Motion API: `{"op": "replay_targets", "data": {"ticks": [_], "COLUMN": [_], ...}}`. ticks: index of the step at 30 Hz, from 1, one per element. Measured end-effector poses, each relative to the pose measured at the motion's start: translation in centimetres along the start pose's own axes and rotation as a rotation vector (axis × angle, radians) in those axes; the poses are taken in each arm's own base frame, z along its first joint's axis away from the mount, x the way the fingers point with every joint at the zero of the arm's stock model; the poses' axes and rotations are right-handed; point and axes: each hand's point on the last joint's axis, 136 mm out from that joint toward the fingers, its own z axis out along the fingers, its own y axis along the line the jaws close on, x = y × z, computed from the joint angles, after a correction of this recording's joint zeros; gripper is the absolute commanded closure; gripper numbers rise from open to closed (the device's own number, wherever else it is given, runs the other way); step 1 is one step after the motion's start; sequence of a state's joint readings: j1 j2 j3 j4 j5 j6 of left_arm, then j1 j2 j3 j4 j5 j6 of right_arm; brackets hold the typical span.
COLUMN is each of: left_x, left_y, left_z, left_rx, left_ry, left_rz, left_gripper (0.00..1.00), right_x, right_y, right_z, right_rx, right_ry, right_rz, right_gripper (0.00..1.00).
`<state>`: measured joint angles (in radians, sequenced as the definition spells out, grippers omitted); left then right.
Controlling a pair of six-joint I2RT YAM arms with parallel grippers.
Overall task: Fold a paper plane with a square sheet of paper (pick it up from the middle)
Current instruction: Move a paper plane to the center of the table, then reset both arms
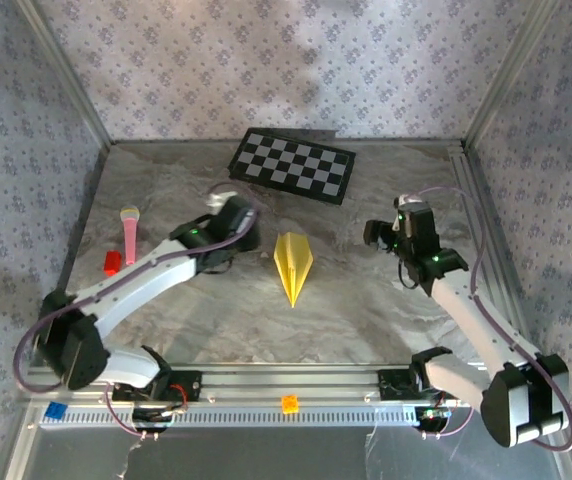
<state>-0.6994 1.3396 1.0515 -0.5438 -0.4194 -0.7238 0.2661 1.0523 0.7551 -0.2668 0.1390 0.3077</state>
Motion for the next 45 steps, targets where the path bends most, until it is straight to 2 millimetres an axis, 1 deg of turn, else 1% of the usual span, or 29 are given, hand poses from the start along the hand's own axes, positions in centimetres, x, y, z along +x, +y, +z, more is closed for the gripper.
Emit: {"op": "replay_targets", "data": {"ticks": [1, 2, 3, 5, 7, 8, 10, 12, 13, 15, 17, 18, 20, 23, 24, 26, 28, 31, 34, 37, 41, 43, 45], "left_x": [-0.3, -0.4, -0.4, -0.3, -0.6, -0.8, -1.5, -1.7, -1.4, -0.2, 1.0, 1.5, 1.9, 1.1, 0.6, -0.6, -1.4, -1.5, -1.7, -2.4, -2.9, -2.6, -2.5], "left_y": [2.2, 4.1, 6.2, 9.9, 13.9, 15.5, 18.6, 20.2, 20.6, 21.1, 21.3, 21.2, 20.7, 19.5, 18.9, 18.2, 18.0, 18.0, 17.2, 16.3, 15.2, 15.2, 15.9], "left_z": [0.6, 1.2, 1.8, 3.0, 3.9, 4.2, 4.5, 5.0, 5.4, 6.3, 7.2, 7.8, 8.7, 9.1, 9.0, 8.7, 8.4, 8.8, 9.7, 9.9, 9.9, 10.3, 10.7], "left_rx": [-0.036, -0.068, -0.108, -0.183, -0.261, -0.290, -0.344, -0.363, -0.366, -0.363, -0.353, -0.340, -0.305, -0.237, -0.212, -0.177, -0.150, -0.121, -0.077, -0.038, -0.009, -0.005, -0.012], "left_ry": [-0.018, -0.032, -0.040, -0.035, -0.033, -0.033, -0.054, -0.090, -0.104, -0.118, -0.124, -0.129, -0.139, -0.193, -0.215, -0.277, -0.340, -0.338, -0.314, -0.324, -0.359, -0.349, -0.339], "left_rz": [-0.005, -0.001, 0.004, 0.008, -0.007, -0.018, -0.036, -0.024, -0.008, 0.027, 0.064, 0.083, 0.117, 0.169, 0.195, 0.227, 0.242, 0.270, 0.303, 0.310, 0.326, 0.324, 0.300], "left_gripper": [0.15, 0.10, 0.08, 0.07, 0.07, 0.07, 0.07, 0.06, 0.05, 0.05, 0.05, 0.05, 0.06, 0.06, 0.06, 0.06, 0.06, 0.07, 0.05, 0.01, 0.00, 0.00, 0.00], "right_x": [-0.7, -0.9, -0.7, 0.6, 2.4, 3.2, 4.9, 5.7, 5.9, 5.4, 4.4, 3.9, 3.5, 4.3, 4.7, 5.4, 5.9, 4.8, 4.1, 4.0, 4.0, 4.0, 4.0], "right_y": [-1.1, -2.1, -3.4, -5.6, -8.1, -8.9, -9.9, -9.6, -9.1, -7.9, -6.9, -6.5, -6.6, -7.4, -7.6, -8.0, -8.4, -9.2, -9.4, -9.4, -9.5, -9.5, -9.5], "right_z": [0.3, 0.7, 1.6, 3.5, 5.7, 6.4, 7.7, 8.7, 9.2, 9.8, 10.0, 10.0, 9.6, 9.2, 9.2, 9.8, 10.3, 10.2, 10.2, 10.2, 10.2, 10.2, 10.2], "right_rx": [0.056, 0.102, 0.158, 0.233, 0.291, 0.302, 0.303, 0.264, 0.232, 0.163, 0.106, 0.077, 0.051, 0.049, 0.051, 0.059, 0.071, 0.101, 0.116, 0.117, 0.119, 0.120, 0.120], "right_ry": [-0.046, -0.069, -0.076, -0.044, -0.002, 0.008, 0.024, 0.020, 0.018, -0.012, -0.059, -0.089, -0.137, -0.171, -0.183, -0.180, -0.156, -0.180, -0.200, -0.203, -0.203, -0.203, -0.203], "right_rz": [-0.041, -0.068, -0.100, -0.140, -0.155, -0.160, -0.177, -0.209, -0.232, -0.267, -0.287, -0.289, -0.285, -0.271, -0.265, -0.251, -0.234, -0.205, -0.190, -0.184, -0.180, -0.180, -0.180], "right_gripper": [0.16, 0.14, 0.14, 0.13, 0.13, 0.13, 0.13, 0.15, 0.14, 0.15, 0.14, 0.14, 0.13, 0.11, 0.03, 0.01, 0.00, 0.00, 0.00, 0.00, 0.00, 0.00, 0.00]}}
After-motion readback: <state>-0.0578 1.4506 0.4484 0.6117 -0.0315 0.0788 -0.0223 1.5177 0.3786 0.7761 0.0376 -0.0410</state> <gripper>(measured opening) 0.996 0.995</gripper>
